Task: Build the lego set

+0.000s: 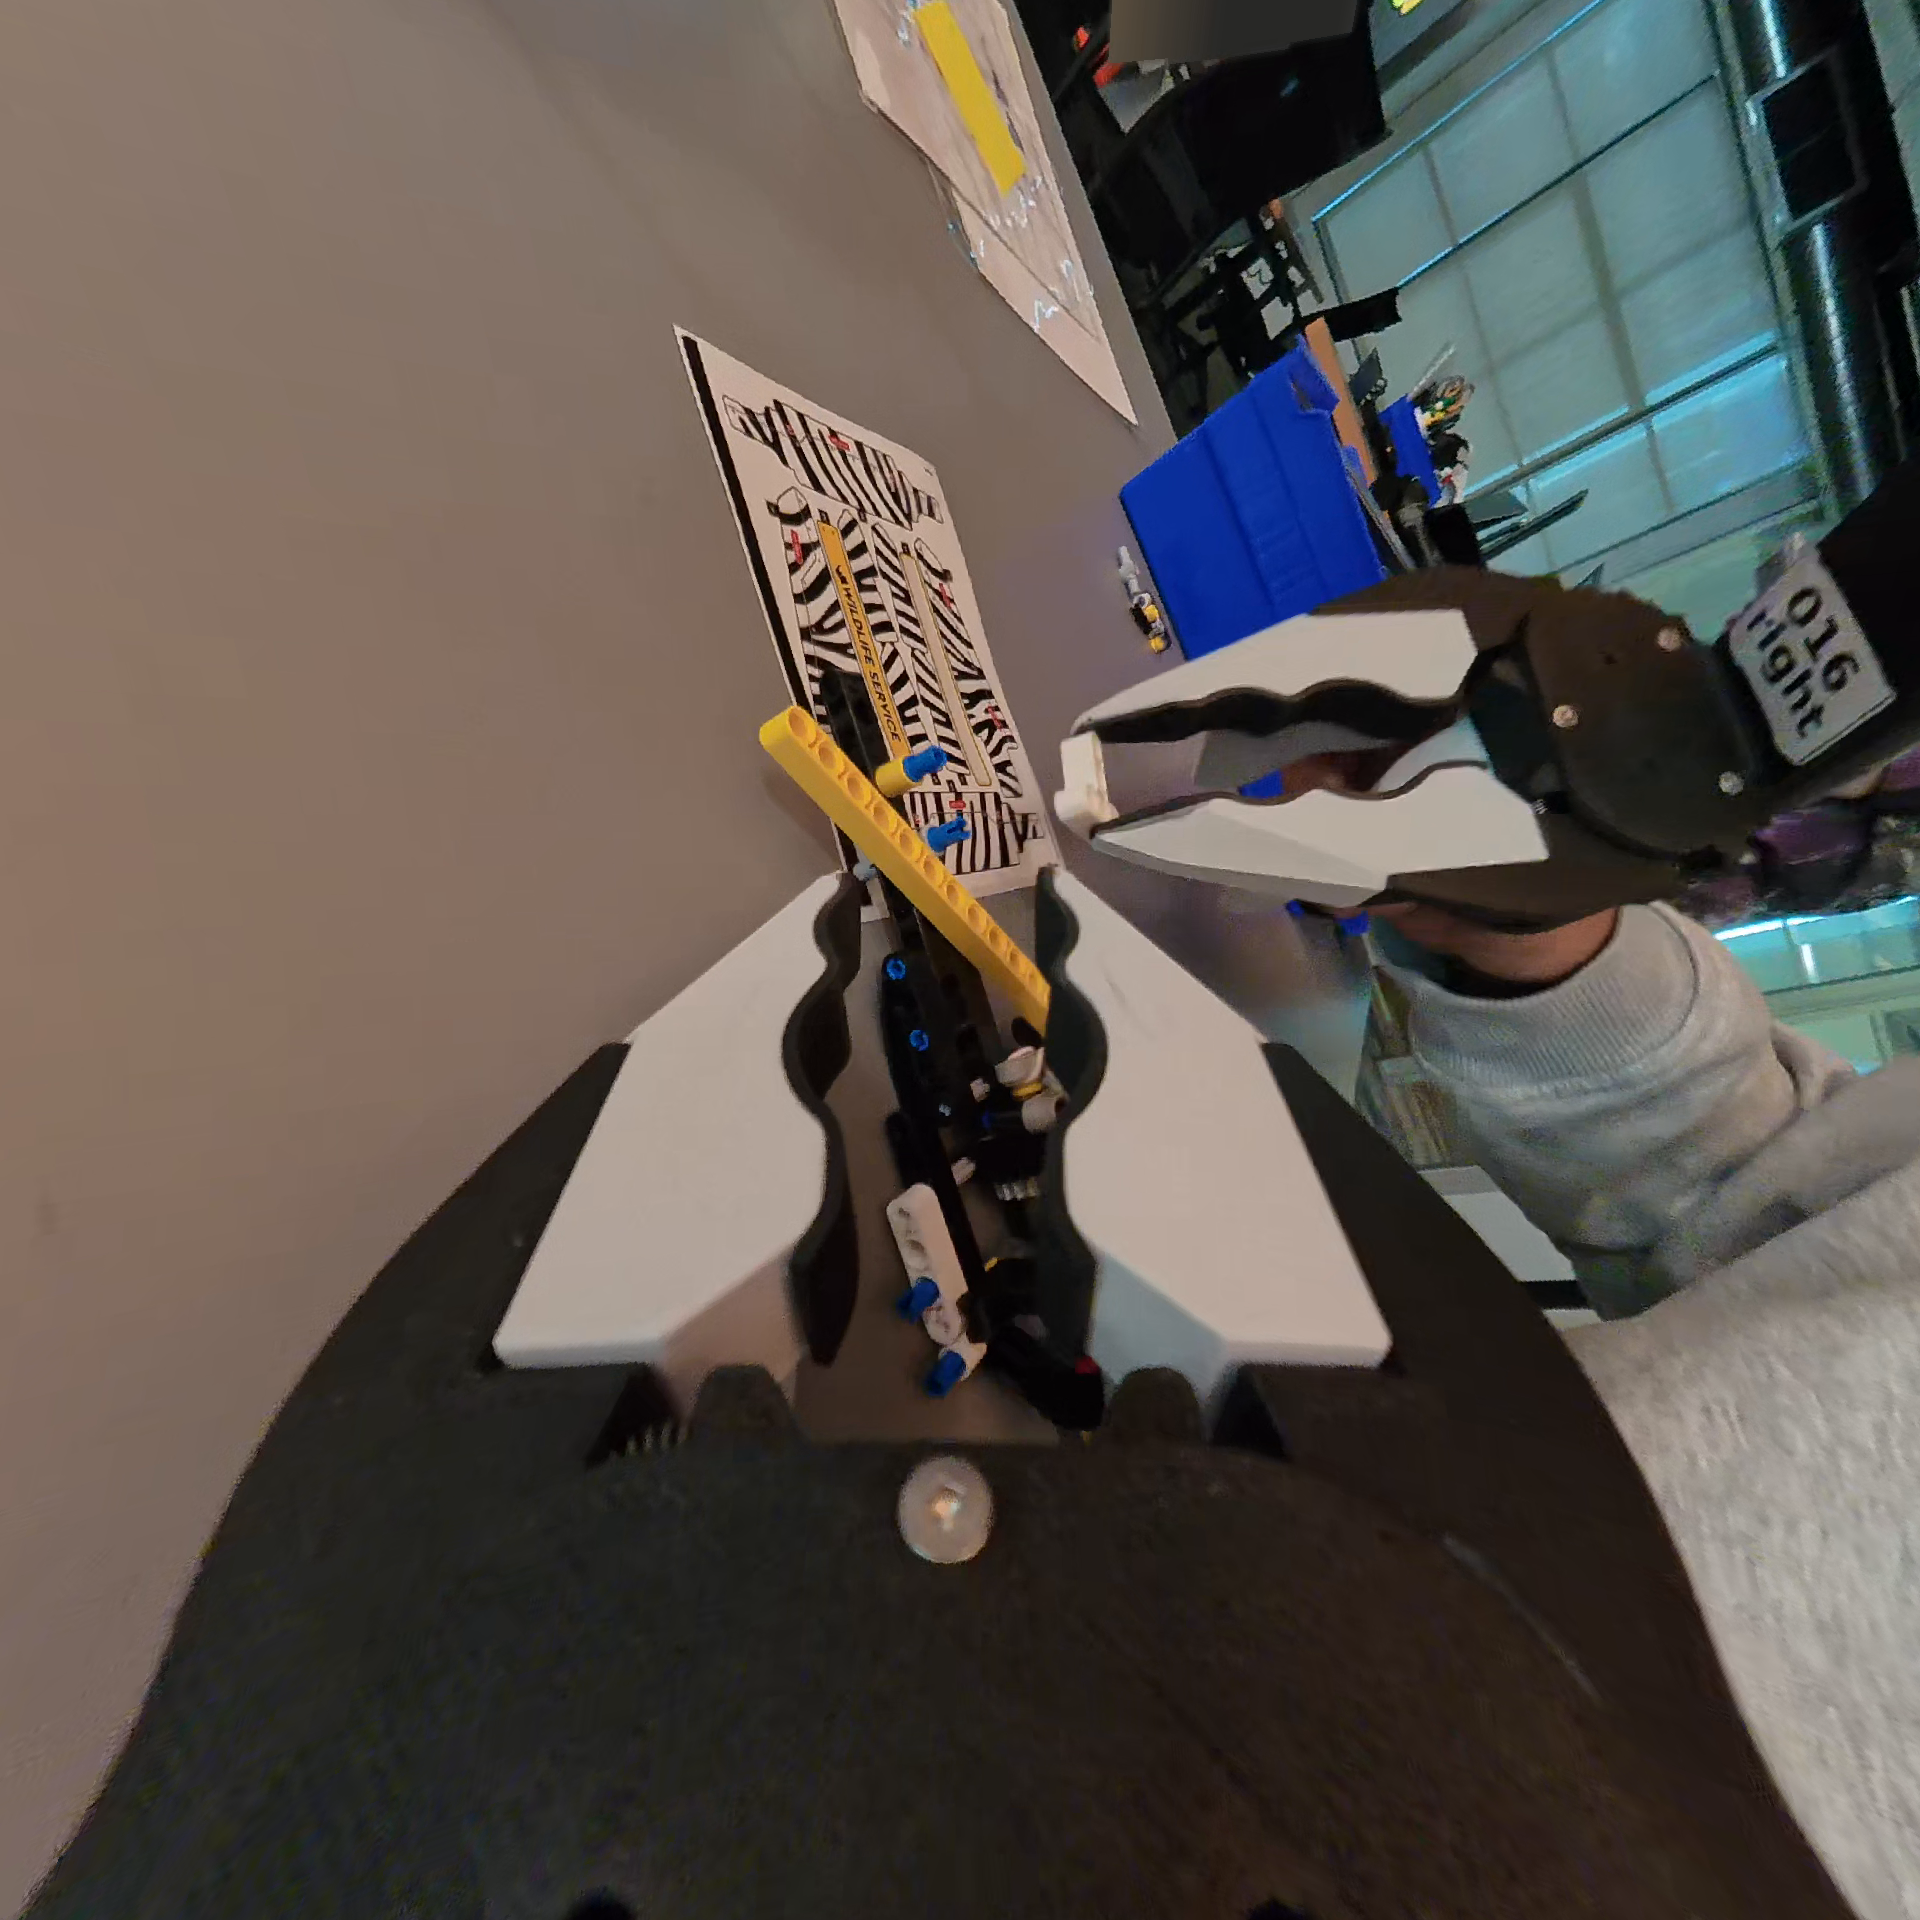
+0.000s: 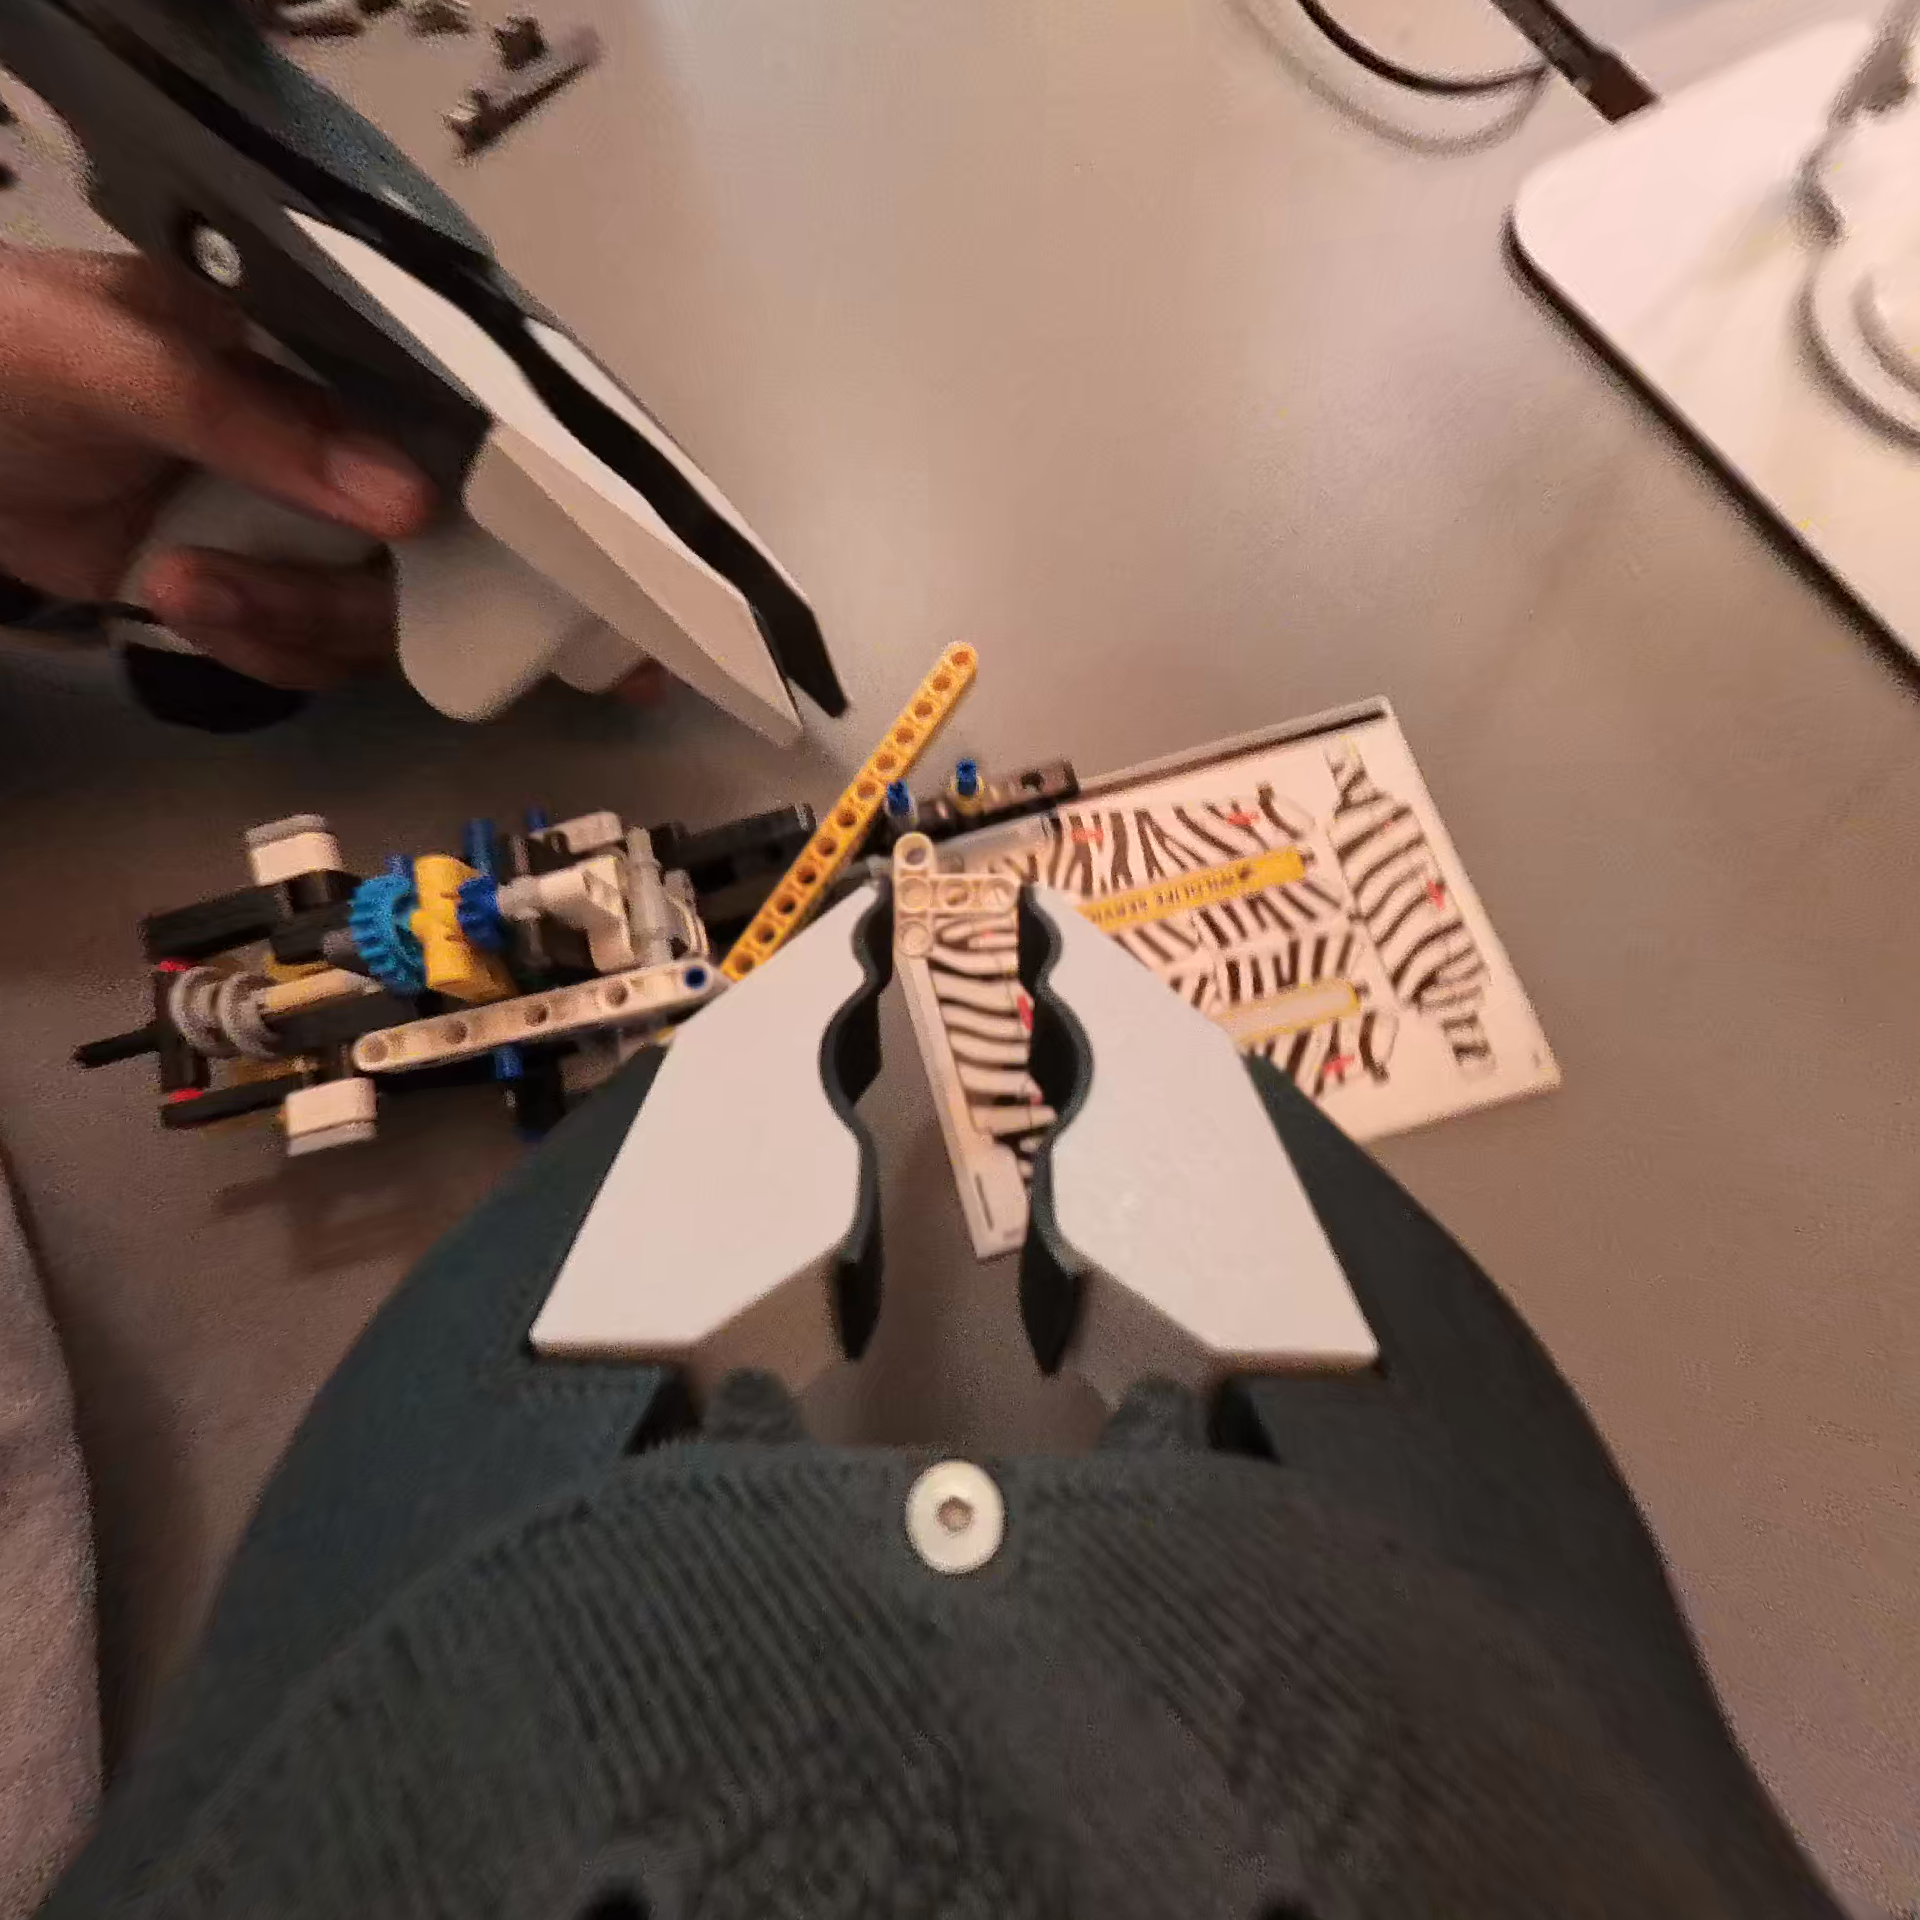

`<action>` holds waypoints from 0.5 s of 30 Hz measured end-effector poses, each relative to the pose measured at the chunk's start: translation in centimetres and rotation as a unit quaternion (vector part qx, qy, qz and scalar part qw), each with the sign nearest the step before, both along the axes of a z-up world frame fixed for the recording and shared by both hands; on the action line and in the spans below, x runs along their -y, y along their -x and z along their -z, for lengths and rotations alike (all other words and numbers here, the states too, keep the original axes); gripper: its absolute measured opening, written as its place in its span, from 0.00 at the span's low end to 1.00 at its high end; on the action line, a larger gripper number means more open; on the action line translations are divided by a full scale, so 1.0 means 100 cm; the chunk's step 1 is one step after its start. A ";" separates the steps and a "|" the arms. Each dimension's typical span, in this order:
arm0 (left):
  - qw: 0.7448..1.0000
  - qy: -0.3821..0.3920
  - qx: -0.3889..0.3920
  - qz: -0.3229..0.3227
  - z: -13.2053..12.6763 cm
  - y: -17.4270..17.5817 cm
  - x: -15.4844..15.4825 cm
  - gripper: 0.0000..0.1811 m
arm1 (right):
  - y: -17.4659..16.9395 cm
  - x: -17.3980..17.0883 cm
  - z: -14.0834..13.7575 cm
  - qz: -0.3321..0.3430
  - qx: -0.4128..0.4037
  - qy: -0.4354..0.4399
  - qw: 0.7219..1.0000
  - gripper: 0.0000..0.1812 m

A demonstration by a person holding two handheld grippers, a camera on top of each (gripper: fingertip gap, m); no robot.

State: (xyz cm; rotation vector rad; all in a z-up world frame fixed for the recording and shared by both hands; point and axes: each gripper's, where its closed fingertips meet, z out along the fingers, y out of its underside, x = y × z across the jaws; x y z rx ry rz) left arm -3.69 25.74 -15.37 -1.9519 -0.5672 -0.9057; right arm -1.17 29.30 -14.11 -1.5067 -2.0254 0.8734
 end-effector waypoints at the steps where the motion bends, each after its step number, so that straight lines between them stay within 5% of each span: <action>1: 1.000 0.000 0.005 0.001 0.000 0.000 -0.001 0.18 | 0.005 0.003 -0.003 -0.020 0.002 0.003 1.000 0.12; 15: 0.998 0.029 0.052 0.020 0.004 0.002 -0.002 0.18 | 0.028 0.017 0.011 -0.170 0.062 -0.009 0.984 0.12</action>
